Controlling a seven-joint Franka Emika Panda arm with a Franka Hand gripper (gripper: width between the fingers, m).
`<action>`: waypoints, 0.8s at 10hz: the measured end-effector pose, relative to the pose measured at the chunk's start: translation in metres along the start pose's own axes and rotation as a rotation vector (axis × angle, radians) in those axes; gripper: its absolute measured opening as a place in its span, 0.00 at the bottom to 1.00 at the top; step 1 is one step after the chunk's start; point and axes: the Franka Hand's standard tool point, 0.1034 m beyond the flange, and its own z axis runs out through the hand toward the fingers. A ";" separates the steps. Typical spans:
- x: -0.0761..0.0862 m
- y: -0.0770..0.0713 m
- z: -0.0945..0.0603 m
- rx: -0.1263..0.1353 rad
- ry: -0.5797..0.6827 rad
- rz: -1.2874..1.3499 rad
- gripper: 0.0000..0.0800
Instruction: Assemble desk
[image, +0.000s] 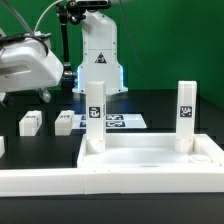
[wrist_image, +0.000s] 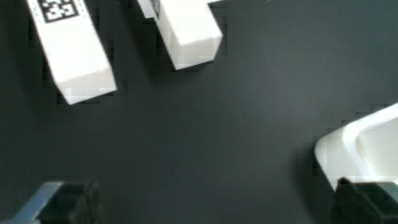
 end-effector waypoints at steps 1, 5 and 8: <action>0.000 -0.001 0.000 -0.001 0.000 -0.002 0.81; -0.017 -0.003 0.027 0.028 -0.040 0.024 0.81; -0.024 -0.001 0.045 0.029 -0.060 0.034 0.81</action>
Offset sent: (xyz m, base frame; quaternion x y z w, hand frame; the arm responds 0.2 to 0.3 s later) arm -0.0446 0.0345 -0.0057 0.0847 -0.0621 0.0705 0.9920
